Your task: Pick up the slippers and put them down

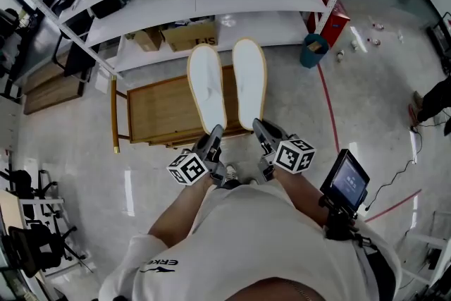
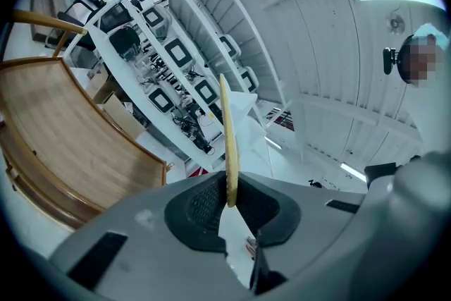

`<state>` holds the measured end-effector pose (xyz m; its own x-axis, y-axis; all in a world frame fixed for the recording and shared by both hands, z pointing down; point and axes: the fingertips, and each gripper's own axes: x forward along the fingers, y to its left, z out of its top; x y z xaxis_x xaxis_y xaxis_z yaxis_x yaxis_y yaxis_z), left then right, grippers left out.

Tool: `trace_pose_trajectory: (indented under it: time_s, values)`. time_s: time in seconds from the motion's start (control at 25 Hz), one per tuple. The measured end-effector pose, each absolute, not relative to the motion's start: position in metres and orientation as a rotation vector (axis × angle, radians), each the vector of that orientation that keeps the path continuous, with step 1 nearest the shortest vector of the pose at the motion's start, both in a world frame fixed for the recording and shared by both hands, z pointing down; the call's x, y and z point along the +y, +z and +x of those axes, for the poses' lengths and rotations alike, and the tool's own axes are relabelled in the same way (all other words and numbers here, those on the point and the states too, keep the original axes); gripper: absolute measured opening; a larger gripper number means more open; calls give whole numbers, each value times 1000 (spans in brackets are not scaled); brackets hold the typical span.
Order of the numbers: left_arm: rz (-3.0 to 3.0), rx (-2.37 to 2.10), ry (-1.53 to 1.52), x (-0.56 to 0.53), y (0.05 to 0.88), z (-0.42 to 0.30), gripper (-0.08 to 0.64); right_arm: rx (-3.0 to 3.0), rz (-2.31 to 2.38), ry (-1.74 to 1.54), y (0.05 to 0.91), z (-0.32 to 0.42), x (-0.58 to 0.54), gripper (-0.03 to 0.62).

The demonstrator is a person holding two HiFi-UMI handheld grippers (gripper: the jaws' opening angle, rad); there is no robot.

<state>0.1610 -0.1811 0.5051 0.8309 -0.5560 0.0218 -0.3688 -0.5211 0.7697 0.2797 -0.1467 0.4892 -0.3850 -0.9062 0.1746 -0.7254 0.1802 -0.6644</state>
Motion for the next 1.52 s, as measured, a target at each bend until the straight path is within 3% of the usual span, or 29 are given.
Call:
trace_pose_trajectory:
  time_s: [0.92,1.52]
  values:
    - [2188,-714,-311,-160,500,163,32,2223,-1509,-1012,488,284,-130,29]
    - [2120,-945,-344,-127,504,109,32,2366,-1298,-1108,500,238,-120,29]
